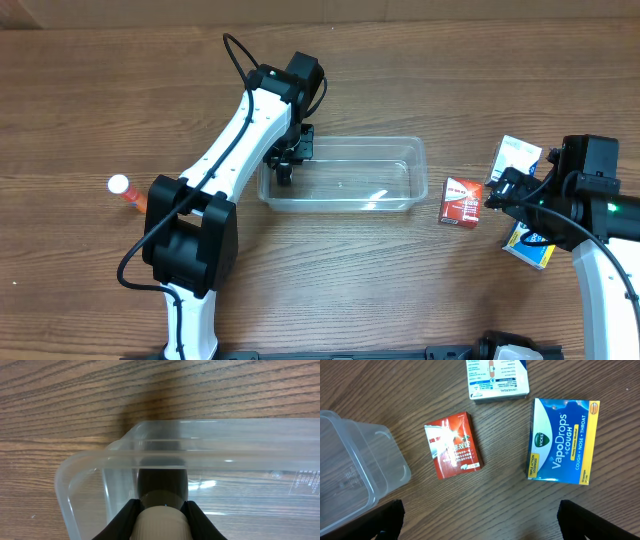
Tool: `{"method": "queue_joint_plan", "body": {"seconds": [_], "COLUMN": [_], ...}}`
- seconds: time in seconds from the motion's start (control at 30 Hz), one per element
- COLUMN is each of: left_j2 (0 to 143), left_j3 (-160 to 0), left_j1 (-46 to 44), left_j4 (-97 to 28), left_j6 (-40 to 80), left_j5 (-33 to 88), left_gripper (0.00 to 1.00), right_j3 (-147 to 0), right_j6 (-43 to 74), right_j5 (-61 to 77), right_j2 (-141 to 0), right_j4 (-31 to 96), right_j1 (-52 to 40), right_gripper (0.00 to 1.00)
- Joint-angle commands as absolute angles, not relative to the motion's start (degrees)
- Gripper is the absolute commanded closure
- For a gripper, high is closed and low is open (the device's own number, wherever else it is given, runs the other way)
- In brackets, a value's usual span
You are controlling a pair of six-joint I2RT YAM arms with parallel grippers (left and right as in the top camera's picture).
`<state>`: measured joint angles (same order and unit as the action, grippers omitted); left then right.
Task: Pack container
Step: 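Carry the black bottle with the left gripper into the container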
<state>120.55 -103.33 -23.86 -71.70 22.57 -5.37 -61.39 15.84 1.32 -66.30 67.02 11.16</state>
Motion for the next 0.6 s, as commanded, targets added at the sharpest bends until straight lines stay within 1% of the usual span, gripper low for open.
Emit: {"method": "queue_joint_plan", "body": {"seconds": [0.0, 0.07, 0.57], "left_j2": [122.08, 122.08, 122.06], "left_j3": [-103.13, -103.13, -105.03], "left_j1": [-23.64, -23.64, -23.64], "left_j4": [-72.01, -72.2, -73.91], "left_j6": [23.14, 23.14, 23.14], "left_j5": [-3.36, -3.36, -3.57], "left_gripper": [0.7, 0.66, 0.65], "right_j3": [-62.61, -62.61, -62.61], "right_j6": [15.88, 15.88, 15.88], "right_j5": [1.63, 1.63, 1.63], "right_j2": [-66.26, -66.26, -66.26], "right_j4": [66.81, 66.81, 66.78], "right_j1": [11.33, 11.33, 11.33], "right_gripper": [0.0, 0.0, 0.0]}}
